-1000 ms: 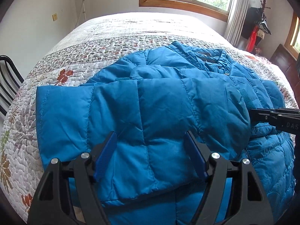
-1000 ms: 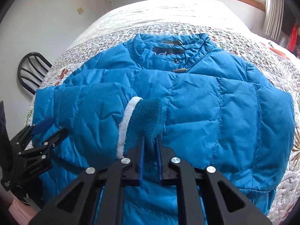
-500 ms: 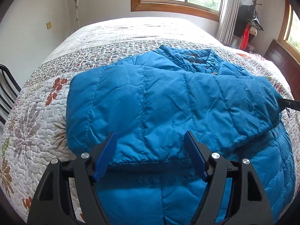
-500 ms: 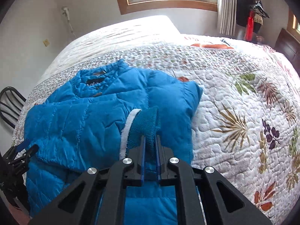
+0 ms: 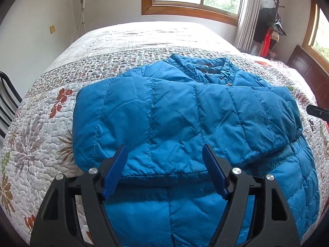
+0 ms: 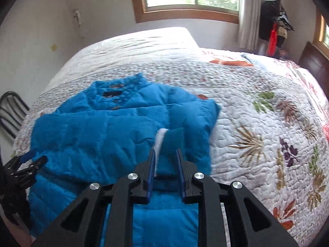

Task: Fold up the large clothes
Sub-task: 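Grasp the folded sleeve cuff with the right gripper and adjust it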

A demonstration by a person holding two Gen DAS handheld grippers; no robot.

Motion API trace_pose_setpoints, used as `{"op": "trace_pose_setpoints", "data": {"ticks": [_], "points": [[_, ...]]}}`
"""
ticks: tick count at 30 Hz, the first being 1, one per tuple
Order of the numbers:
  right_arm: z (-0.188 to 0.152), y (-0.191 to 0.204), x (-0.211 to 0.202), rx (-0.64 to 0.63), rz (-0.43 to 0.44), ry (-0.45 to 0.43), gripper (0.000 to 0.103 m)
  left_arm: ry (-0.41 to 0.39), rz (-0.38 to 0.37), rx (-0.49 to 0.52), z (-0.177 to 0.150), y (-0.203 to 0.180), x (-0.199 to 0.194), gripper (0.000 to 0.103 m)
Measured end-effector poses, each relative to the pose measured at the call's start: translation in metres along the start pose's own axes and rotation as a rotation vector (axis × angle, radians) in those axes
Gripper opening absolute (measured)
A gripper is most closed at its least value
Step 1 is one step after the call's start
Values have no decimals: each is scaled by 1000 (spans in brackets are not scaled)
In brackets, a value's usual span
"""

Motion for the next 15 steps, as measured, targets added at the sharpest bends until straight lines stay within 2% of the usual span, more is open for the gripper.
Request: {"op": "trace_pose_setpoints", "data": {"ticks": [2,4,7,10,15], "points": [[-3,25,15,-33,81,41,21,22,-12,-1,-2,-3,6,75],[-10,45,34,-69,105,84,21,48,-5,5,-7,-3,17,75],[-22,60,59,-122,69,128,21,62,15,21,-12,-3,27,75],[-37,56,85,-126,37,179,16,68,14,25,-14,-3,33,76],[-46,56,90,-146,17,147,16,72,5,19,-18,-1,41,76]]}}
Point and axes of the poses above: each gripper's, at about its wrist camera, not at the fingertips, and x roughly the way its jaws point, y to its left, z to its top, the point moved 3 cm from there along x, roughly the way its jaws point, and after that the axes turned 7 degrees about -y, right-handed, at the moved point
